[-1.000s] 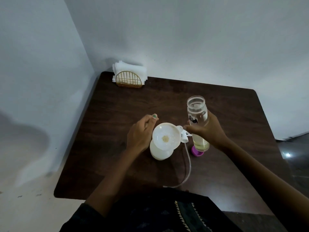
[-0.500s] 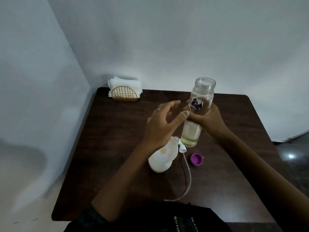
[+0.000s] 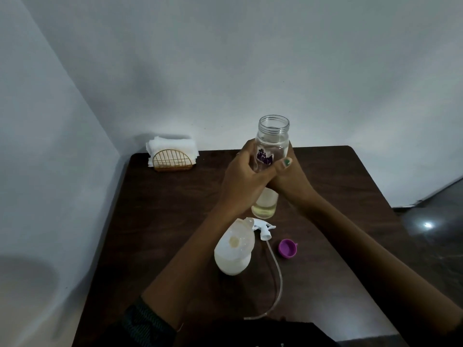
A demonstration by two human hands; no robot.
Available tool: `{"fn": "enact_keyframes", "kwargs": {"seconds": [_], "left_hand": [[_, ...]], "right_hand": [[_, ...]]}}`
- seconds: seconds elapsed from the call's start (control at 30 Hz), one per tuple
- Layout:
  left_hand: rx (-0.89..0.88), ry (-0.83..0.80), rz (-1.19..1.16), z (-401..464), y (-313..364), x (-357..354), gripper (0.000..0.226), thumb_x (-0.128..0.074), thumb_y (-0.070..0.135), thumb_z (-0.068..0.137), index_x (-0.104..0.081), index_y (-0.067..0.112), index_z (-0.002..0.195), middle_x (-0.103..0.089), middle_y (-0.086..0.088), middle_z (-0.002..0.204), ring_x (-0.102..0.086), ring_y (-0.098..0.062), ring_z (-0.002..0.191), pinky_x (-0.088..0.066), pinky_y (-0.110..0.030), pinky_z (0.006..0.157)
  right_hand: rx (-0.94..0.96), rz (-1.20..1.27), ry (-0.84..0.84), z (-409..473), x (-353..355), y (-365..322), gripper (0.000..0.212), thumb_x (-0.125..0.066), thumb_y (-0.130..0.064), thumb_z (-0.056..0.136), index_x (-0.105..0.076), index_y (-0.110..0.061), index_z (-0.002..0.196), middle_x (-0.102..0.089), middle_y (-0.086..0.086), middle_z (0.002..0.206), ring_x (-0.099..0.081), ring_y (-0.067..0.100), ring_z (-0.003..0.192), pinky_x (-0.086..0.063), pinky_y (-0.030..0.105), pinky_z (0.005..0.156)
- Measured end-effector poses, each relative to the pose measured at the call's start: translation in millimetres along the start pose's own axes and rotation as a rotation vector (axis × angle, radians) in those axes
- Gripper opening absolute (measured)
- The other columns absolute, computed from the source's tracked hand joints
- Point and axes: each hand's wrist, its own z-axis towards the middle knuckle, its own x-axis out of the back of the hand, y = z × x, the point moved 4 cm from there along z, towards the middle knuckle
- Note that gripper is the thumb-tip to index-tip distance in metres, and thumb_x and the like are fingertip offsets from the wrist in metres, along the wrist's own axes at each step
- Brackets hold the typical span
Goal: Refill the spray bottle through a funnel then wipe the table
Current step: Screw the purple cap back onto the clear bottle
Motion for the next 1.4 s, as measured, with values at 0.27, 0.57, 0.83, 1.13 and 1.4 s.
{"fn": "enact_keyframes", "kwargs": {"seconds": [0.27, 0.57, 0.83, 1.13, 1.4], "left_hand": [[-0.019, 0.116, -0.040, 6, -10, 24, 0.055, -0.067, 0.054, 0.067, -0.054, 0.027, 0.113, -0.066, 0.007, 0.109, -0.065, -0.008, 0.098, -0.056, -0.040, 0.085], [-0.010, 0.173, -0.036, 10, -18, 42, 0.049, -0.072, 0.036, 0.079, -0.055, 0.016, 0.120, -0.066, 0.003, 0.114, -0.064, -0.011, 0.103, -0.053, -0.043, 0.091], [-0.002, 0.195, -0.011, 11, -16, 46, 0.046, -0.073, 0.034, 0.079, -0.056, 0.016, 0.118, -0.065, 0.006, 0.110, -0.063, -0.011, 0.100, -0.053, -0.044, 0.090], [-0.011, 0.216, 0.005, 20, -9, 51, 0.048, -0.073, 0.039, 0.077, -0.056, 0.019, 0.118, -0.067, 0.005, 0.112, -0.064, -0.012, 0.102, -0.052, -0.047, 0.091], [-0.049, 0.242, 0.045, 39, 13, 58, 0.046, -0.071, 0.038, 0.080, -0.054, 0.025, 0.121, -0.064, 0.011, 0.116, -0.061, -0.003, 0.102, -0.052, -0.035, 0.092]], "right_hand": [[-0.255, -0.192, -0.128, -31, 25, 53, 0.088, -0.089, -0.029, 0.056, -0.037, -0.031, 0.127, -0.045, -0.002, 0.123, -0.046, 0.013, 0.114, -0.044, 0.027, 0.090], [-0.659, -0.898, -0.571, -95, 9, 185, 0.077, -0.080, -0.032, 0.061, -0.042, -0.034, 0.128, -0.033, 0.002, 0.129, -0.030, 0.032, 0.126, -0.036, 0.051, 0.100], [-0.483, -0.975, -0.437, -115, 1, 199, 0.052, -0.066, -0.018, 0.082, -0.046, -0.020, 0.130, -0.040, 0.011, 0.132, -0.040, 0.032, 0.121, -0.045, 0.044, 0.093], [-0.318, -0.688, -0.051, -30, 46, 119, 0.042, -0.079, -0.019, 0.070, -0.052, -0.013, 0.103, -0.059, 0.008, 0.103, -0.057, 0.018, 0.088, -0.048, 0.025, 0.070], [0.031, 0.160, 0.172, 67, 58, -67, 0.037, -0.072, -0.014, 0.081, -0.055, -0.018, 0.114, -0.062, 0.014, 0.105, -0.065, 0.024, 0.091, -0.057, 0.034, 0.076]]}}
